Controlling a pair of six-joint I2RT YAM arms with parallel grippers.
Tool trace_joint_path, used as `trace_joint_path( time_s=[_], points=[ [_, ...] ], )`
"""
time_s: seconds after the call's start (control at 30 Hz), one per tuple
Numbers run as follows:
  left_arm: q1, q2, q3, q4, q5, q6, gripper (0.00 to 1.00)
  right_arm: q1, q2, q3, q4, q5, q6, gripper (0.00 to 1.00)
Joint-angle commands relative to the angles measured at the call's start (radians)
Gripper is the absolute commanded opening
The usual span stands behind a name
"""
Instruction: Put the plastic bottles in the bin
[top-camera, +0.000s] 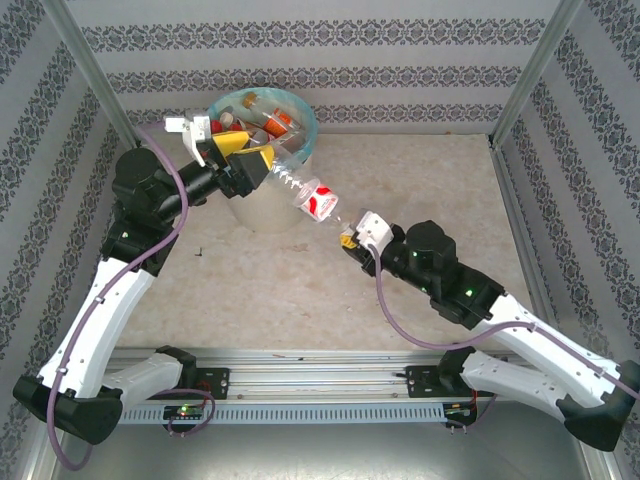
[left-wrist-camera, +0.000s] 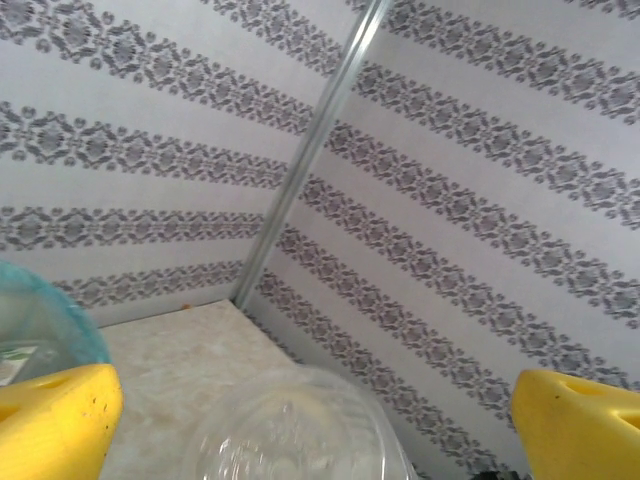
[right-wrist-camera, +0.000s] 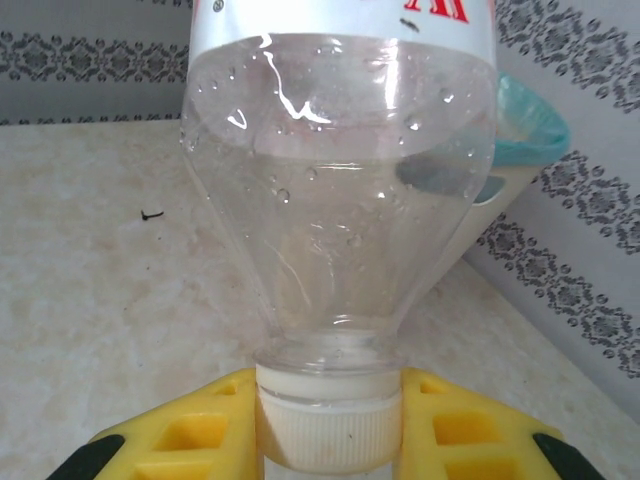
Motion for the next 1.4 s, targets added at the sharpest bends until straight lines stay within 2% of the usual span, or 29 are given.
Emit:
trace_joint_path(
  time_s=[0.0,0.1,0.27,0.57,0.63,0.73,0.83,1.03,1.07,1.17,1.2,1.37],
  points=[
    [0.01,-0.009,-0.003,0.1,0.07,-0.079,1.0,-0.005,-0.032,-0.003,0.013,0.014,0.016,0.25],
    [0.011,0.011,0.005,0.122,0.127,-0.129,1.0,-0.005,-0.056,0.001,0.022,-0.008,0.021,0.25],
    [0.009,0.068,0.0,0.232,0.299,-0.226,1.0,-0.005,-0.073,0.012,0.021,-0.042,-0.002,0.28],
    [0.008,0.085,-0.005,0.238,0.322,-0.235,1.0,-0.006,-0.058,0.04,0.0,-0.09,-0.007,0.31],
    [0.008,0.079,-0.014,0.248,0.323,-0.227,0.95,-0.006,-0.056,0.04,0.0,-0.088,-0.008,0.33],
    [0.008,0.065,-0.025,0.265,0.314,-0.208,0.81,-0.006,-0.054,0.038,0.002,-0.077,-0.008,0.38],
    [0.008,0.051,-0.021,0.224,0.281,-0.164,0.74,-0.006,-0.053,0.038,0.003,-0.076,-0.004,0.42],
    [0.008,0.044,-0.009,0.137,0.233,-0.095,0.55,-0.006,-0.051,0.041,0.02,-0.046,0.002,0.56],
    [0.008,0.04,-0.01,0.137,0.222,-0.094,0.51,-0.006,-0.048,0.044,0.025,-0.035,0.006,0.57],
    [0.008,0.038,-0.015,0.15,0.18,-0.102,0.24,-0.005,-0.041,0.053,0.029,-0.019,0.011,0.57],
    [0.008,0.038,-0.018,0.155,0.169,-0.107,0.21,-0.005,-0.039,0.056,0.028,-0.019,0.011,0.57],
    [0.008,0.044,-0.004,0.16,0.084,-0.094,0.2,-0.004,-0.039,0.062,0.041,-0.023,0.017,0.69]
  ],
)
